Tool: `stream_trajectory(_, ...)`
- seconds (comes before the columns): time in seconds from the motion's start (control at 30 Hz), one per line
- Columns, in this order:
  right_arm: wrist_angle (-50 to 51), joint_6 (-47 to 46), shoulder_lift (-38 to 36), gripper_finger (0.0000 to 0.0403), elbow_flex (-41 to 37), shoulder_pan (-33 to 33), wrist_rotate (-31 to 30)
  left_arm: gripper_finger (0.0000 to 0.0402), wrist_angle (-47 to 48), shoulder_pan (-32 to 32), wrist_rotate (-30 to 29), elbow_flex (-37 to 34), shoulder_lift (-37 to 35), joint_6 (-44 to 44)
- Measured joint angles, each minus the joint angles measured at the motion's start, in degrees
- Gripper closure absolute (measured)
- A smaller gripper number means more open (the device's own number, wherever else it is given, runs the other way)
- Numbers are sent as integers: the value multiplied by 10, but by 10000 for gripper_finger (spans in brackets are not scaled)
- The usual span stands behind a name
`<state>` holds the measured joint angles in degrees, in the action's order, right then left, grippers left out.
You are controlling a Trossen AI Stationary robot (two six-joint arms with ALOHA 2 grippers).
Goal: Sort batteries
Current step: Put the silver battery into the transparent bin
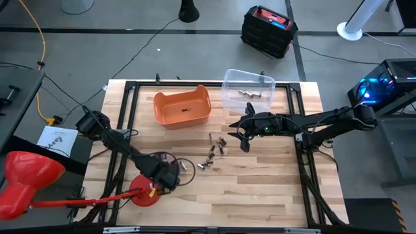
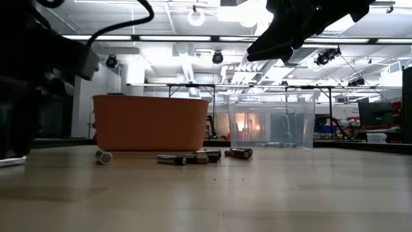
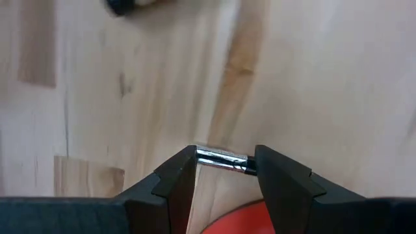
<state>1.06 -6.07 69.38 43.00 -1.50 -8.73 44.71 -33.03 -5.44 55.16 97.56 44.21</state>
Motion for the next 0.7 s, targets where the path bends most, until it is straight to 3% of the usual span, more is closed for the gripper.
stream_trajectory(0.23,0,1,0,249,0,0,0,248,1,14,3,0,0,109)
stream_trajectory(0.47,0,1,0,249,0,0,0,248,44,24,-11,29,-1,115)
stream_trajectory(0.57,0,1,0,249,0,0,0,248,71,24,-27,45,-1,80)
stream_trajectory(0.7,0,1,0,249,0,0,0,248,65,5,-22,54,-1,-82)
